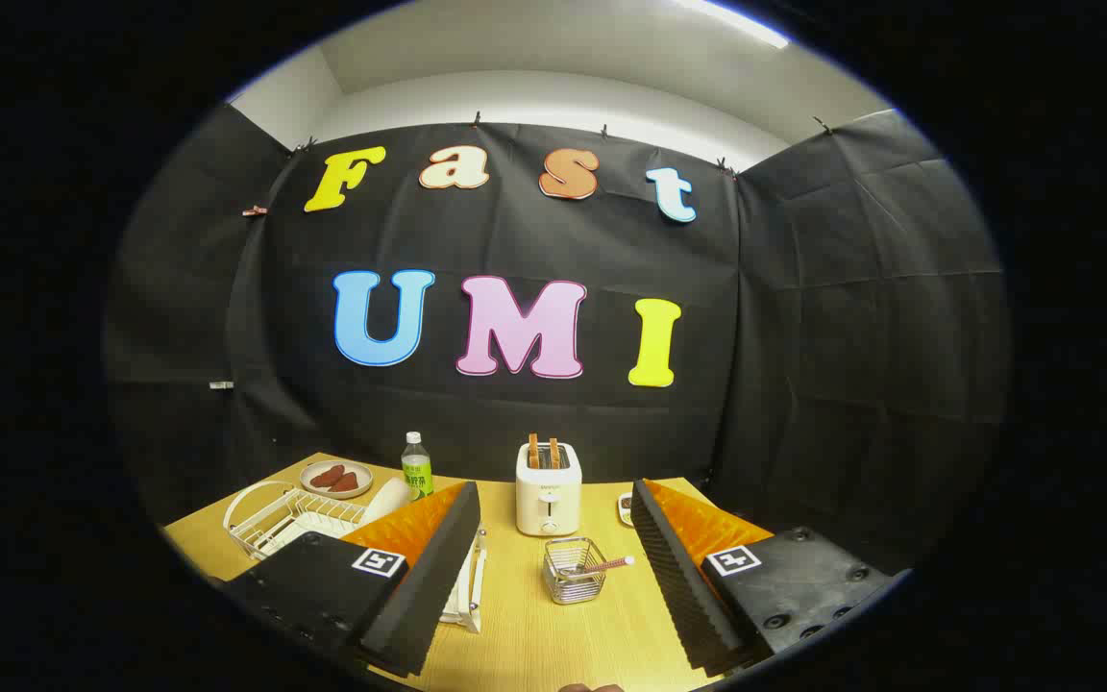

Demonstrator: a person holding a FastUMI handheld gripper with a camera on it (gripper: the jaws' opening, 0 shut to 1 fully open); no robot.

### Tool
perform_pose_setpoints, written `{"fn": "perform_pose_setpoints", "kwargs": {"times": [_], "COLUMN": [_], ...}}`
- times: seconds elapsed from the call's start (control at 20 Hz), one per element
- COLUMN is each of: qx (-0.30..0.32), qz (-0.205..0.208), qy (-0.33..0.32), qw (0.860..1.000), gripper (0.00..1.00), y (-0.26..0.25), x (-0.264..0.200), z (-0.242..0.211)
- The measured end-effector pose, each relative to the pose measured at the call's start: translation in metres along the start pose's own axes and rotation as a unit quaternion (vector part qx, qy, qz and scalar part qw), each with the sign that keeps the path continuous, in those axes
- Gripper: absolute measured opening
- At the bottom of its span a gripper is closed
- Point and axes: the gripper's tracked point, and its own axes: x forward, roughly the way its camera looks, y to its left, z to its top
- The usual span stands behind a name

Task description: Take the plate from the dish rack, then take the spoon from the basket and place it into the plate.

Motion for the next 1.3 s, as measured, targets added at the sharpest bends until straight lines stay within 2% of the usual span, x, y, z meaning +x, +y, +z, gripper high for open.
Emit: {"fn": "perform_pose_setpoints", "kwargs": {"times": [0.8,1.1,1.3], "qx": [0.009,0.018,0.037], "qz": [-0.003,0.028,0.054], "qy": [0.008,0.043,0.078], "qw": [1.0,0.999,0.995], "gripper": [0.97,0.97,0.98], "y": [0.004,0.029,0.056], "x": [0.005,0.011,0.037], "z": [-0.002,-0.023,-0.029]}}
